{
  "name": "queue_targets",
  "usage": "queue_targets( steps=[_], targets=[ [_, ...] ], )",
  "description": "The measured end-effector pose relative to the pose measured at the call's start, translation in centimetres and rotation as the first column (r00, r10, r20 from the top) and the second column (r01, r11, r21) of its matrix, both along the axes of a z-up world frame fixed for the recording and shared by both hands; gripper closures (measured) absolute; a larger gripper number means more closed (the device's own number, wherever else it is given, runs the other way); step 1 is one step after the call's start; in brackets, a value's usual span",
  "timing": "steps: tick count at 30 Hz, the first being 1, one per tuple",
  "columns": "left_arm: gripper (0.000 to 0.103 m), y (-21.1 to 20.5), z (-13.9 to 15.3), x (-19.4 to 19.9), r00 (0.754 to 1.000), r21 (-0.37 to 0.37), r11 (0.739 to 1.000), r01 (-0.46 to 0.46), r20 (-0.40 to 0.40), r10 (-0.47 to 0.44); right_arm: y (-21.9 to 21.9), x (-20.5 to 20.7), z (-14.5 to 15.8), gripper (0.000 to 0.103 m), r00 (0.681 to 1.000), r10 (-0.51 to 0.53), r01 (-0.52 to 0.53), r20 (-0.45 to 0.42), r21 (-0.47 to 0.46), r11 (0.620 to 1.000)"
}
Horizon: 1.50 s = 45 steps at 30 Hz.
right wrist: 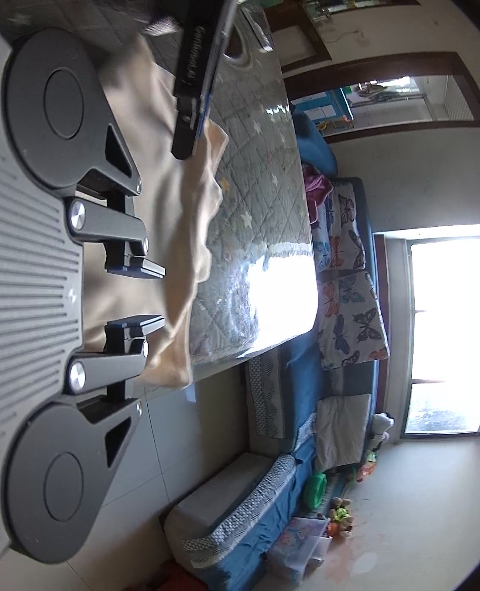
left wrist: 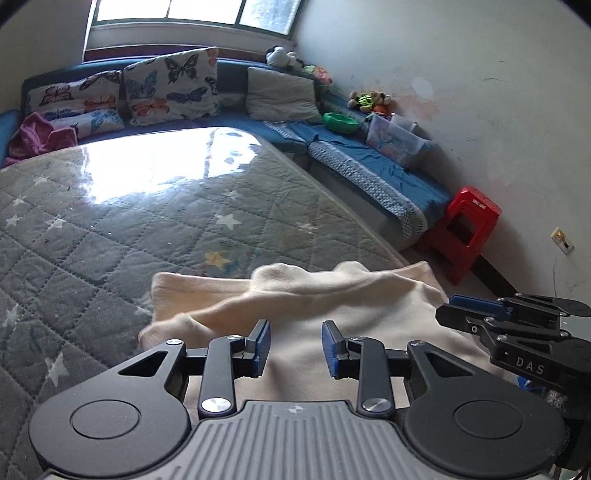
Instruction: Fold clothes
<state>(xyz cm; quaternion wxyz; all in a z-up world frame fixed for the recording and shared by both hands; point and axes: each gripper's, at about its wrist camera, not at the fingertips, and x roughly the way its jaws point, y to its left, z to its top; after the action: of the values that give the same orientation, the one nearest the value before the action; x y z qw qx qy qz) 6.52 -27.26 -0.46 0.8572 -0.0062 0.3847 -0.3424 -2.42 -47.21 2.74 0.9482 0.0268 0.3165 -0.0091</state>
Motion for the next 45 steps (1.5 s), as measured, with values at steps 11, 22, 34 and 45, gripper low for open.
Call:
queue_targets(
  steps=[11,22,34,45],
  targets=[
    [0.07,-2.7,-1.0,-5.0,0.99,0.004,0.99,0.138,0.01,-0.138,0.3,-5.2,-2.0,0.083,0.998,-0.049,0.047,-0.036,-0.053,0.998],
    [0.07,-2.6,-1.3,-5.8,0.991,0.014,0.991,0.133,0.024,-0.134,1.3,-4.2,-0.5,0.083,0.999,0.026,-0.026,0.027,0.003,1.0],
    [0.07,-1.5,-1.2,-7.1,0.992,0.01,0.993,0.12,0.045,-0.121,4.1,-4.6,-1.3,0.082,0.993,0.115,-0.114,0.014,-0.057,0.992],
    [0.07,-0.2,-1.0,-7.3,0.998,0.027,0.998,0.06,0.03,-0.061,4.6,-5.2,-1.0,0.082,0.993,0.11,-0.109,0.032,-0.041,0.993]
  ],
)
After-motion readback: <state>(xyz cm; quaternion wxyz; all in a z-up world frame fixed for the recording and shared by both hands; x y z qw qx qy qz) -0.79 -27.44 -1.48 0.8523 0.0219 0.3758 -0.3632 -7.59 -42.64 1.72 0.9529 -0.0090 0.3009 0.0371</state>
